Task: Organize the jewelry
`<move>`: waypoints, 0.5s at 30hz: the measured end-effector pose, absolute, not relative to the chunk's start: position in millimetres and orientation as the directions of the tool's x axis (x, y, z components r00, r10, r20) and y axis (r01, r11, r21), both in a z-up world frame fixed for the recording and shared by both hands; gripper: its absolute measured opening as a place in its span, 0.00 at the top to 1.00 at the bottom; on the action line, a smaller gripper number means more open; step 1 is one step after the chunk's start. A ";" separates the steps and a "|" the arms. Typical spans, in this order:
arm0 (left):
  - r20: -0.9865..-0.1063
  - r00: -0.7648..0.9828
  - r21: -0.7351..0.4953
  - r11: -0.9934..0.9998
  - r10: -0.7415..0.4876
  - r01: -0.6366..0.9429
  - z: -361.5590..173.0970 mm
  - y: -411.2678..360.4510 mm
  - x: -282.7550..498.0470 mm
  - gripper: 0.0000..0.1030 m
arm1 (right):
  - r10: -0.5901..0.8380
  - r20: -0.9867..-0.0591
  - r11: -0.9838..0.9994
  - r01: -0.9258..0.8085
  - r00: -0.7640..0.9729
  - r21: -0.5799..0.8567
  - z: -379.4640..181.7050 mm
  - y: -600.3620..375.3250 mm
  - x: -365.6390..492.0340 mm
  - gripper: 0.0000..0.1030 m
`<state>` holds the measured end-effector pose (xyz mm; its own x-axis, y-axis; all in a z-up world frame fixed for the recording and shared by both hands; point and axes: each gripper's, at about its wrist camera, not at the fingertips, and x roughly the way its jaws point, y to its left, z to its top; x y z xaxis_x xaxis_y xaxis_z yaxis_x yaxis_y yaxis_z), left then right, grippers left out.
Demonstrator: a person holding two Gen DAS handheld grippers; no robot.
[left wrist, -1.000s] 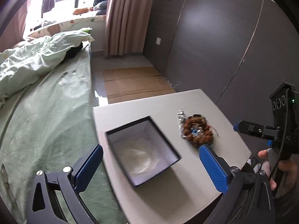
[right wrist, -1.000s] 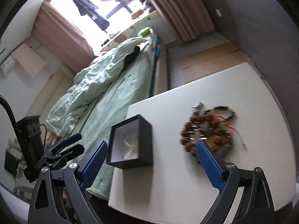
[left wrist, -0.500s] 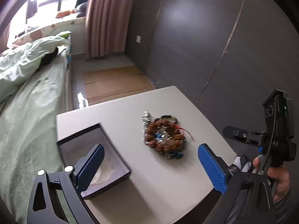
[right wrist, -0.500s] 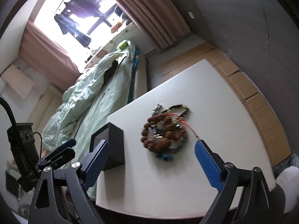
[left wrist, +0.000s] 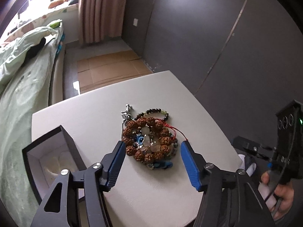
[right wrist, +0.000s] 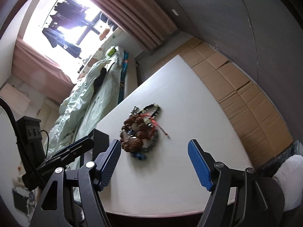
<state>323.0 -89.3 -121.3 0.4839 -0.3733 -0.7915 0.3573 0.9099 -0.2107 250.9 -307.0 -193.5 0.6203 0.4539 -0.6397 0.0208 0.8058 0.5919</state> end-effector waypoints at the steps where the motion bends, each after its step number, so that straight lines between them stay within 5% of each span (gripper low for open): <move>1: -0.793 0.487 -0.209 0.914 -0.366 0.348 -122.5 -91.7 324.6 0.41 | 0.453 -0.640 0.803 0.028 0.621 0.596 -195.5 -310.3 251.4 0.28; 15: -0.814 0.547 -0.093 0.974 -0.194 0.206 -158.3 -118.7 340.3 0.41 | 0.456 -0.639 0.781 0.066 0.620 0.621 -212.0 -331.2 254.1 0.28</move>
